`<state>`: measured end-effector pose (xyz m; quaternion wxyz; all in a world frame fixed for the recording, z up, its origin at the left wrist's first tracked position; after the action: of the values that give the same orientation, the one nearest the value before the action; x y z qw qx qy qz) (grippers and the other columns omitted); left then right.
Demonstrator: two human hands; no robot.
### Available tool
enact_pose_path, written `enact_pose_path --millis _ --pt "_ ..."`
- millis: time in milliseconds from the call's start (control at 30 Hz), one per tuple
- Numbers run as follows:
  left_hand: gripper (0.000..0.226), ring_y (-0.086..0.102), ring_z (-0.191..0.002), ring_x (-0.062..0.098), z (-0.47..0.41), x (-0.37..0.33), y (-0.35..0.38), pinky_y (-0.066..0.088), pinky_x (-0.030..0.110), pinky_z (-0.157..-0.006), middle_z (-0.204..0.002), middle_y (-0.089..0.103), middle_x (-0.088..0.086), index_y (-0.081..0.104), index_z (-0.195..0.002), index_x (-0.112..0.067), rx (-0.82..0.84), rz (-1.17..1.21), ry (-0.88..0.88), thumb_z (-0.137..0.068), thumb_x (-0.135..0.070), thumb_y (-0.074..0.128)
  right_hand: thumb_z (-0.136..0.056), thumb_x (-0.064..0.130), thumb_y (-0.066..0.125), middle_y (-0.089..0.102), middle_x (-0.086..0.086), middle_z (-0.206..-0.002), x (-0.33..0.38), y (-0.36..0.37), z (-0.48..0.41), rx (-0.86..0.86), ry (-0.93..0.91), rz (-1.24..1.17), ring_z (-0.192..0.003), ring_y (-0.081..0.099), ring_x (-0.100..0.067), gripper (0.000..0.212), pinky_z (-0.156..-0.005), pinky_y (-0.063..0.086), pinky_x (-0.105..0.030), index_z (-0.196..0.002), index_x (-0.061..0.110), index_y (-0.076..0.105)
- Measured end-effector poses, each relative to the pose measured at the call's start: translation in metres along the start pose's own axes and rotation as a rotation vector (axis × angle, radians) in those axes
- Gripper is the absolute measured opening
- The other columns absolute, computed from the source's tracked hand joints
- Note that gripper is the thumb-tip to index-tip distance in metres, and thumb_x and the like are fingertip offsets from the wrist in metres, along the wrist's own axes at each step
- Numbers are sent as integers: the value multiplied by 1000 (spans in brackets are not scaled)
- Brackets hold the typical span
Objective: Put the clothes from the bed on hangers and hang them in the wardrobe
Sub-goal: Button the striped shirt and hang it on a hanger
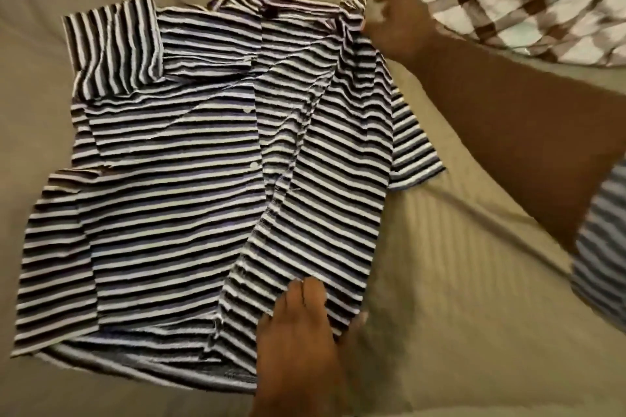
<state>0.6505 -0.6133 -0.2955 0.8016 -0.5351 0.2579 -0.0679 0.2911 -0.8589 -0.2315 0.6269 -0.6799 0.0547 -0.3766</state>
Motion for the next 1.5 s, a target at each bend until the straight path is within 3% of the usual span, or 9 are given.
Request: enact_pose_path --millis 133,333,533,667,833,967,1067,1267,1500 --pt "37 62 -58 20 9 -14 31 48 38 -48 -73 61 -2 59 -80 -25 115 -202 130 -80 -59 43 -84 70 65 53 -21 -144 -75 42 70 374 185 160 -130 53 -37 91 -101 43 -37 -142 2 48" --pt "22 57 -43 5 30 -72 41 37 23 -39 -55 59 -9 51 -76 -28 219 -41 295 -75 -49 48 -99 42 59 65 -28 -103 -109 19 87 408 144 165 -99 59 -40 54 -78 39 -38 -106 -12 67" --pt "31 61 -98 35 39 -129 50 46 42 -78 -106 64 12 47 -106 -21 475 285 211 -105 -48 33 -91 34 68 64 -26 -120 -150 -33 99 138 174 157 -119 55 -43 37 -101 44 -45 -115 6 68" --pt "37 63 -87 22 29 -111 30 48 37 -72 -95 65 1 51 -103 -26 283 337 208 -104 -56 29 -86 30 49 69 -14 -105 -114 -44 157 -106 86 -30 -105 60 -33 35 -92 43 -36 -113 15 65" --pt "17 52 -93 7 -2 -5 -28 45 26 -78 -104 55 -8 54 -114 -27 -216 331 64 -102 -38 53 -96 32 64 61 14 -69 -46 19 268 127 202 -298 -57 55 10 14 -52 34 -5 -87 22 66" --pt "53 44 -113 16 -20 41 -11 40 35 -94 -119 48 -4 50 -124 -28 -29 40 49 -82 -53 71 -86 62 67 61 4 -69 -30 101 345 424 408 -256 -62 60 -12 41 -55 47 -28 -79 23 60" --pt "45 50 -109 17 -20 44 -4 44 35 -91 -114 53 -5 54 -119 -28 27 21 154 -83 -44 73 -88 55 66 60 3 -76 -26 121 368 438 423 -167 -72 61 -20 33 -63 53 -37 -84 24 56" --pt "14 59 -88 13 -12 44 -13 51 29 -77 -101 59 -6 64 -108 -21 53 152 254 -96 -16 62 -95 30 68 61 10 -71 -28 100 374 276 449 -380 -61 56 -2 10 -51 38 -12 -92 26 59" --pt "14 60 -80 10 56 88 -7 55 36 -67 -93 60 -12 65 -97 -31 198 163 288 -94 -17 63 -96 29 69 64 6 -78 -13 112 392 283 425 -570 -75 59 -4 10 -65 47 -16 -104 28 64"
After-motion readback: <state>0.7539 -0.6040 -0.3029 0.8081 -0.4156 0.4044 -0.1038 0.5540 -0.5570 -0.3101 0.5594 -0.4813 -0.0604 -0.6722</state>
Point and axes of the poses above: each hand's wrist, its own z-axis away from the middle knuckle, its own y-axis out of the palm, x = y × z, the point moved 10 cm from there along -z, towards the middle knuckle
